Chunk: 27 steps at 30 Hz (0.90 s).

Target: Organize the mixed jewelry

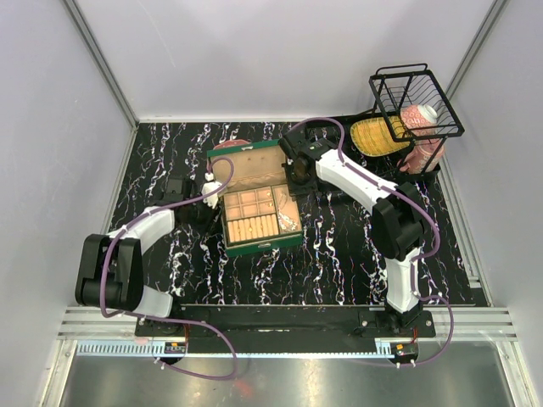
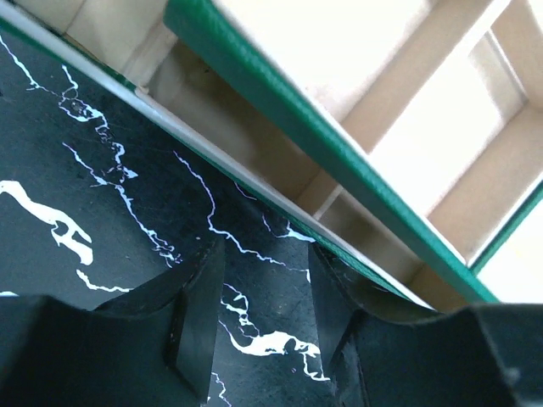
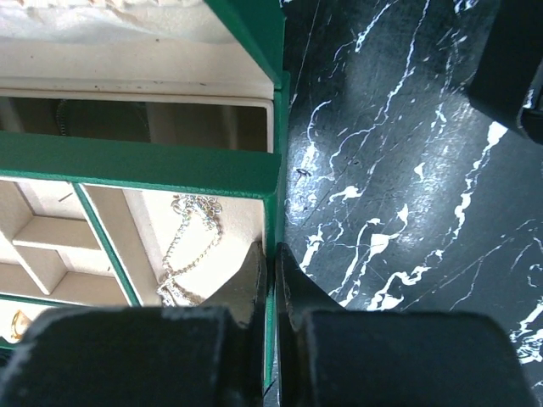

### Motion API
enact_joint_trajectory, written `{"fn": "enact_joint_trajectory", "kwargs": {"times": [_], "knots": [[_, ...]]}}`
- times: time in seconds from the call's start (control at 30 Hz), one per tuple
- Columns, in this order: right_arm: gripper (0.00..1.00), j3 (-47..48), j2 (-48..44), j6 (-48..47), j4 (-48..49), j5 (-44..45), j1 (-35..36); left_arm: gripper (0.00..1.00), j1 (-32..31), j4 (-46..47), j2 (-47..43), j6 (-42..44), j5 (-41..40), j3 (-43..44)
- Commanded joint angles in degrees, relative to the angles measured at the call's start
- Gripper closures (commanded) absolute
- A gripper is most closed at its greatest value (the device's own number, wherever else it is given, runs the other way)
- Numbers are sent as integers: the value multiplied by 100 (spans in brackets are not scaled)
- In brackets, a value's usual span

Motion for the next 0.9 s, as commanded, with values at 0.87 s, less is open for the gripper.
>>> {"fn": "enact_joint_trajectory", "kwargs": {"times": [0.87], "knots": [[100, 553, 172, -152, 92, -4, 166, 53, -172, 367, -474, -82, 495, -161]]}}
